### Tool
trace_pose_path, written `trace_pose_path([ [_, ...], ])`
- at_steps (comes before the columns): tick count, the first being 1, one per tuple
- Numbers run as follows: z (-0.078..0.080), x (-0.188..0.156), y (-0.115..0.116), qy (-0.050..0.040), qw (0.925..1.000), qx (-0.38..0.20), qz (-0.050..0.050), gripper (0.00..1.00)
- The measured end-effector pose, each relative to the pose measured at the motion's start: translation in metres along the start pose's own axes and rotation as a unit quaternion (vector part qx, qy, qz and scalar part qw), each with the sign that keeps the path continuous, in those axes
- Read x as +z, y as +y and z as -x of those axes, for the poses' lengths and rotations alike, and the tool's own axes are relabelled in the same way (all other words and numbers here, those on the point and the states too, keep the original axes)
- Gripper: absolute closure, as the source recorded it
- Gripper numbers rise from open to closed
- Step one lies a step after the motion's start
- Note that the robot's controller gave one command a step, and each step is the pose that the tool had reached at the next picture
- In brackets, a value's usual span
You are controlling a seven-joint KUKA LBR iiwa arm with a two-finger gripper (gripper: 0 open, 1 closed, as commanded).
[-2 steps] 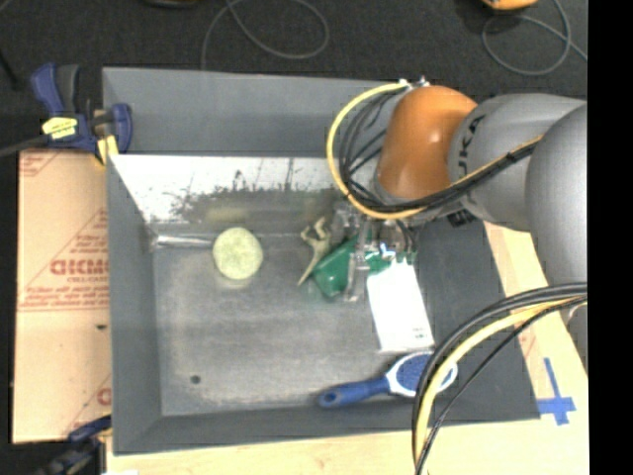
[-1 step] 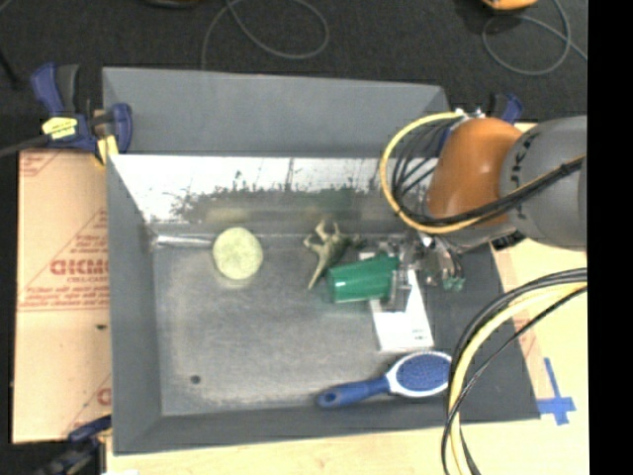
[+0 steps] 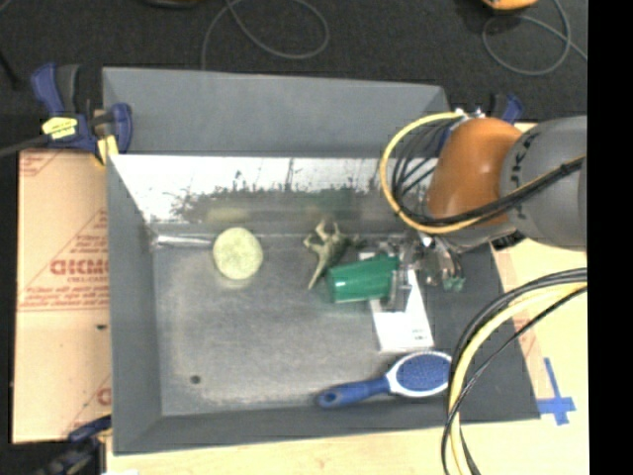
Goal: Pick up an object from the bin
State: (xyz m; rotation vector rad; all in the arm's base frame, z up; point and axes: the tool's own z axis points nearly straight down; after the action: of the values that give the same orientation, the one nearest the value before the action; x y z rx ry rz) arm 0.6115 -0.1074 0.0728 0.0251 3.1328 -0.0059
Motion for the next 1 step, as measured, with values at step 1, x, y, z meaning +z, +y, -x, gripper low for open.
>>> trace_pose_path([
  [1,-0.0026,-0.0447,0.0024,0.0062,1.0000,-0.004,0.002,1.00],
])
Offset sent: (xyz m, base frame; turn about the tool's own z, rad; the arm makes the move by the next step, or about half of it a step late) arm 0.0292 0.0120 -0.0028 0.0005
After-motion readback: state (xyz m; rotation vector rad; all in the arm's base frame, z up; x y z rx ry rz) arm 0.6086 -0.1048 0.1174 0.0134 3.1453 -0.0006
